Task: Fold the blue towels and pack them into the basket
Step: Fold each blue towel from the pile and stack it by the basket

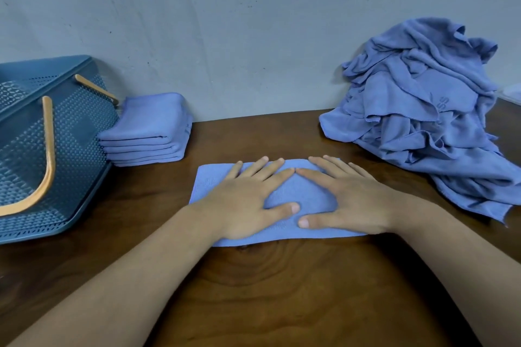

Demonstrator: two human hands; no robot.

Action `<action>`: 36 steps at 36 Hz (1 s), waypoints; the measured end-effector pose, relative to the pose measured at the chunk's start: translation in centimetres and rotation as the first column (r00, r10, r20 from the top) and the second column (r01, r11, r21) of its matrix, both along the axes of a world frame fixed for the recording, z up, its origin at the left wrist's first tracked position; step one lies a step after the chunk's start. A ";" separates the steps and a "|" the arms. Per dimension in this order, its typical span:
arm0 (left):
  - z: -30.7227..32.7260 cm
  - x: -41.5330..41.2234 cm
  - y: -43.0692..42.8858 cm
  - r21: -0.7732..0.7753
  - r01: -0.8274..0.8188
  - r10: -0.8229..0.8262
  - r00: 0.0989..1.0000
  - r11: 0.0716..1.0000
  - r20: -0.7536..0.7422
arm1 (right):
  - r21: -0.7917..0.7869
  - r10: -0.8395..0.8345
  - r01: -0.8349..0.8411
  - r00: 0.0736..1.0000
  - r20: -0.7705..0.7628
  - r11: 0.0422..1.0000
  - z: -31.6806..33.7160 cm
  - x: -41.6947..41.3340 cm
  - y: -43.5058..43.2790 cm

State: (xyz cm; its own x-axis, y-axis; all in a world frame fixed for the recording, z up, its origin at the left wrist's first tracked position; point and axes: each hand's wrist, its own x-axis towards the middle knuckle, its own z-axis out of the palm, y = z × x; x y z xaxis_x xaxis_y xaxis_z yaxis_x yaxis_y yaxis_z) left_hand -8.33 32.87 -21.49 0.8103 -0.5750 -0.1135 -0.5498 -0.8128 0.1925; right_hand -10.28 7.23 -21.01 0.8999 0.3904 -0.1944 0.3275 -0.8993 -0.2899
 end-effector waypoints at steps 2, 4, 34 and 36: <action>-0.4 0.0 -0.1 0.029 0.006 -0.006 1.000 1.000 0.007 | 0.022 -0.005 0.005 1.000 0.027 1.000 -0.1 -0.1 -0.3; -0.5 -0.3 0.1 0.030 0.011 -0.011 1.000 0.999 0.008 | 0.068 -0.027 0.020 0.994 0.109 0.998 -0.1 0.0 -0.7; -0.8 -1.1 -0.9 0.028 -0.100 0.100 0.995 0.995 0.007 | 0.646 -0.375 0.346 0.922 -0.099 0.681 0.4 0.3 -1.6; -0.8 -1.2 -0.9 0.028 -0.082 0.082 0.997 0.996 0.013 | 0.596 -0.384 0.340 0.922 -0.058 0.727 -0.2 0.3 -1.3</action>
State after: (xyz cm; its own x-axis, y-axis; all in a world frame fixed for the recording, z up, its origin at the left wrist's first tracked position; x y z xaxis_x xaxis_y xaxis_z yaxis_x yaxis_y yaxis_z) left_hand -9.50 32.01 -22.27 0.8558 -0.5033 -0.1194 -0.4833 -0.8603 0.1624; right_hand -9.93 5.97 -21.26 0.9985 0.0491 0.0252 0.0501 -0.6149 -0.7870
